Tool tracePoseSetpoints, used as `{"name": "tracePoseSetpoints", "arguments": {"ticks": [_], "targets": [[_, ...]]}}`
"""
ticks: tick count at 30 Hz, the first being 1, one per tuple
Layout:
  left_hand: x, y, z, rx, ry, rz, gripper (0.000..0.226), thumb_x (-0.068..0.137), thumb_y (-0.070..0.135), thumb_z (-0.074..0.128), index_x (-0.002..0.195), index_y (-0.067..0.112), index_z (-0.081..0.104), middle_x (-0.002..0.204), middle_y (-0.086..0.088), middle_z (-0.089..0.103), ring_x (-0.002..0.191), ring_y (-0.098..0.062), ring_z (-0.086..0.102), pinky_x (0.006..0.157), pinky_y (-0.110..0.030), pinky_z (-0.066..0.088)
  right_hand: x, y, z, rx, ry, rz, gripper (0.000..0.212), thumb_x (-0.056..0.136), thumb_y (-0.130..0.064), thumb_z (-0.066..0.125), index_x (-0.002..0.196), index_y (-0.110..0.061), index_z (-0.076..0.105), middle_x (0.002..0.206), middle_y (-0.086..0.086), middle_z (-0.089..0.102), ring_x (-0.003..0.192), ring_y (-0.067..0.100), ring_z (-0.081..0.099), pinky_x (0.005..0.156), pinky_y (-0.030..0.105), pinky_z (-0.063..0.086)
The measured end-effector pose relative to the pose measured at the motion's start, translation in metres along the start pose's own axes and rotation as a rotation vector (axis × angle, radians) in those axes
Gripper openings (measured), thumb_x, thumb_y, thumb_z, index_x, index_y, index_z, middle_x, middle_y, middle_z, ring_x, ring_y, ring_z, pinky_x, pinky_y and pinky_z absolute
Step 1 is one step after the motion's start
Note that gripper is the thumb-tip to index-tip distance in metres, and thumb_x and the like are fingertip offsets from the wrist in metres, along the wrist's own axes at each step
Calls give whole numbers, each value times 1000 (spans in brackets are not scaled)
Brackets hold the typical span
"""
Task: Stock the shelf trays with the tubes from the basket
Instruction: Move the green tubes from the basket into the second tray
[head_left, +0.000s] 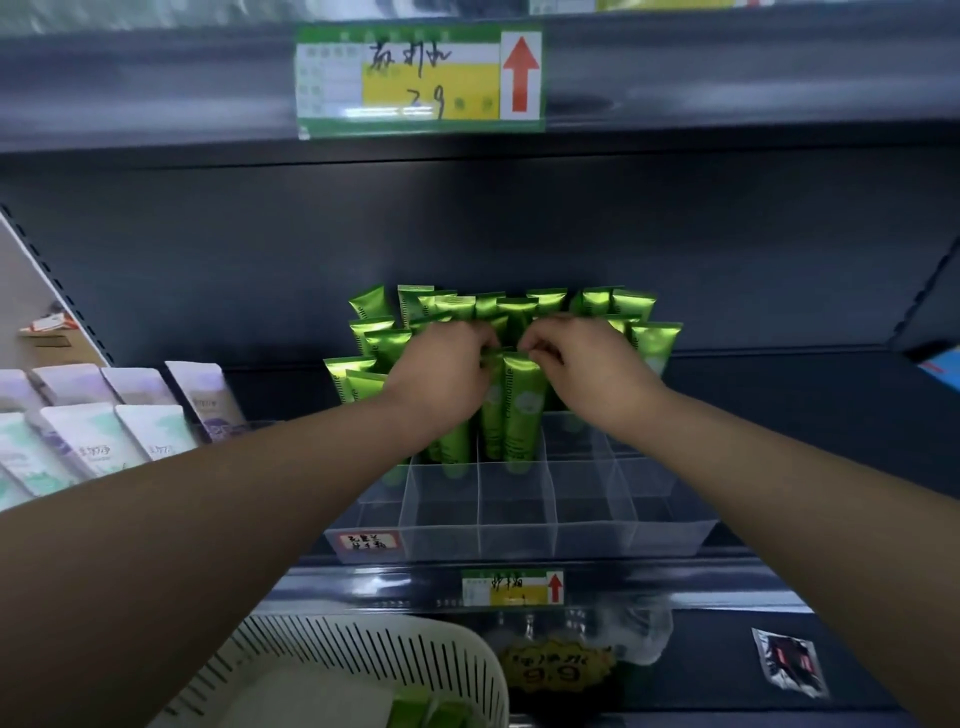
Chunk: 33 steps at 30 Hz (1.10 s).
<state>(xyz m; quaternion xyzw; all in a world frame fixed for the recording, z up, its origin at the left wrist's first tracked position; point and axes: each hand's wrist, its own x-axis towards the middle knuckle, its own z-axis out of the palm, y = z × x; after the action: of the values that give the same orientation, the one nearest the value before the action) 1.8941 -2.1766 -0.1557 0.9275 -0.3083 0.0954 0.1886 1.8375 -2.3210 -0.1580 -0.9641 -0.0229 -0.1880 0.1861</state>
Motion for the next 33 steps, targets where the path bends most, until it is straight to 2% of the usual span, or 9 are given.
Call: {"name": "tracePoseSetpoints", "arguments": {"ticks": [5, 11, 15, 18, 20, 24, 30, 33], "targets": [[-8, 0, -6, 39, -17, 53, 45, 87, 11, 54, 132, 17, 51, 130, -7, 57, 115, -24, 55, 90, -27, 44, -8, -8, -2, 36, -16, 30, 27, 95, -20, 52, 120, -12, 58, 117, 4, 59, 104, 19, 57, 86, 31, 46], [-22, 3, -20, 82, -23, 127, 49, 88, 12, 52, 136, 16, 45, 132, -8, 53, 120, -23, 50, 96, -32, 45, -18, -21, -9, -58, -34, 23, 39, 96, -25, 48, 133, -12, 46, 132, 5, 49, 121, 22, 46, 99, 35, 42], [-36, 6, -34, 181, -27, 183, 54, 89, 19, 50, 142, 18, 36, 141, -4, 45, 130, -22, 41, 108, -33, 35, -27, -34, -17, -178, -81, 47, 51, 96, -33, 45, 143, -18, 32, 154, 2, 23, 139, 23, 25, 111, 43, 29], [-48, 9, -45, 264, -33, 214, 62, 89, 27, 50, 145, 19, 27, 149, -4, 34, 137, -22, 31, 115, -36, 25, -36, -46, -23, -232, -110, 66, 60, 95, -39, 43, 148, -24, 19, 159, -3, 1, 146, 21, 4, 116, 43, 13], [-57, 10, -52, 302, -28, 220, 65, 89, 31, 49, 147, 20, 22, 152, -3, 27, 141, -22, 23, 118, -37, 19, -41, -55, -26, -257, -114, 63, 64, 94, -41, 43, 150, -27, 13, 159, -4, -6, 146, 20, -3, 117, 43, 6], [-80, 11, -66, 329, -22, 192, 70, 91, 38, 46, 149, 22, 11, 157, -1, 13, 146, -21, 8, 120, -40, 10, -54, -75, -31, -274, -131, 50, 69, 93, -45, 42, 150, -30, 7, 159, -4, -10, 146, 21, -9, 117, 44, 1], [-120, 6, -81, 341, 9, 144, 73, 89, 43, 46, 149, 21, 11, 158, -1, 8, 146, -20, 3, 120, -43, 6, -78, -108, -27, -287, -125, 19, 73, 92, -47, 44, 150, -28, 5, 159, -2, -11, 146, 22, -9, 118, 45, 0], [-143, 1, -83, 328, -21, 90, 78, 89, 46, 45, 150, 19, 5, 158, -3, 3, 147, -21, -2, 120, -45, 5, -91, -124, -22, -254, -155, -4, 75, 92, -46, 45, 151, -28, 1, 159, -1, -12, 146, 22, -12, 119, 42, -2]]}}
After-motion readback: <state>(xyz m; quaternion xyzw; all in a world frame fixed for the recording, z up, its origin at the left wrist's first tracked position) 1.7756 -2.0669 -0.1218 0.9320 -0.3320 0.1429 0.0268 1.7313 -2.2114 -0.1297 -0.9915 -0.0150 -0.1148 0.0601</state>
